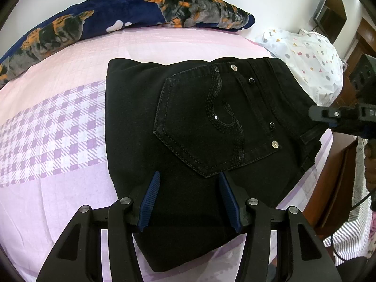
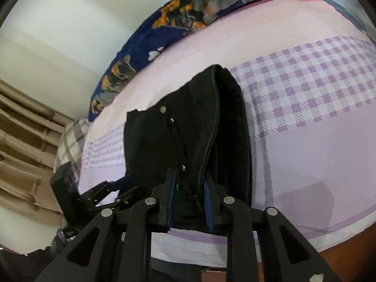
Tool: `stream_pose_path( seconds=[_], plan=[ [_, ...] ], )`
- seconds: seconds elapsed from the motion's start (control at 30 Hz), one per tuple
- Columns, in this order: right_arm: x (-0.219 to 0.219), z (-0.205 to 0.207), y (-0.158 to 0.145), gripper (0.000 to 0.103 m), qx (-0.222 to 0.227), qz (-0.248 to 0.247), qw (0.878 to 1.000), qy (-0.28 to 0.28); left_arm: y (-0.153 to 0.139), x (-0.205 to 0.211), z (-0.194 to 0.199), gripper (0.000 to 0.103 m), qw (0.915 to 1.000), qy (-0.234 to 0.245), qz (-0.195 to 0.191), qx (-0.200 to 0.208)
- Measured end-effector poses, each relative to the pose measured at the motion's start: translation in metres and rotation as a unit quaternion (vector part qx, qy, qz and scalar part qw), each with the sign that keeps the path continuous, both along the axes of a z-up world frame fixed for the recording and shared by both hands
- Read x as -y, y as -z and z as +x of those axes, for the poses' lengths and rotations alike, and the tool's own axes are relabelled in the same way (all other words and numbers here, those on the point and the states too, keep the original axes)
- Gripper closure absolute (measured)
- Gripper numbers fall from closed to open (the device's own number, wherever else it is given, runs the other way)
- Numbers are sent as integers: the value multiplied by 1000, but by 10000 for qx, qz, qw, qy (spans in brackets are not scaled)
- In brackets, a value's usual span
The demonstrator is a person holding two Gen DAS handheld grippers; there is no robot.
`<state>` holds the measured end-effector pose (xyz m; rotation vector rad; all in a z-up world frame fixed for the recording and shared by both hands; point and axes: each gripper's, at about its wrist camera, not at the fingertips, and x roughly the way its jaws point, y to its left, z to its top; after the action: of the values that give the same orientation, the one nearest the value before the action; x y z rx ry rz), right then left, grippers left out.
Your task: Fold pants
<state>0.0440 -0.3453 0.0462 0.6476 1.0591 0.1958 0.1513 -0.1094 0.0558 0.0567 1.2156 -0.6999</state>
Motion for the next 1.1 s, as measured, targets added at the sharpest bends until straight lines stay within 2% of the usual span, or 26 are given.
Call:
stream_pose_path(
  seconds=[0.07,0.27,0.33,0.53,0.73,0.77,0.87,0.97,1.1],
  plan=[
    [0,-1,-1,92,-43,-23,10000,74,0,-1,1,50,10000,32,-11,-30],
    [-3,-25,-36,94,414,-218,9980,431,-3,-6,0,49,9998,155,-60,-114],
    [-1,-31,-39,94,439,-205,9975,512,-5,-8,-3,49,9997,200,-85,-121],
    [6,-35,-3,95,-51,-622,9961,617,-5,-11,-10,49,9993,358,-36,-95],
    [12,-33,18,93,-241,-613,9956,673,-4,-3,-20,49,9986,464,237,134],
    [12,-32,18,92,-264,-605,9956,671,-4,-2,-22,49,9985,460,256,157],
    [12,-32,12,77,-337,-666,9940,794,-5,-3,-21,49,9988,418,236,137],
    [15,-31,-1,77,-152,-743,9927,938,-12,-8,-18,49,9994,290,158,130],
    [21,-20,-31,77,391,-962,9887,1085,-25,-17,-19,49,9992,169,-41,374]
  ],
)
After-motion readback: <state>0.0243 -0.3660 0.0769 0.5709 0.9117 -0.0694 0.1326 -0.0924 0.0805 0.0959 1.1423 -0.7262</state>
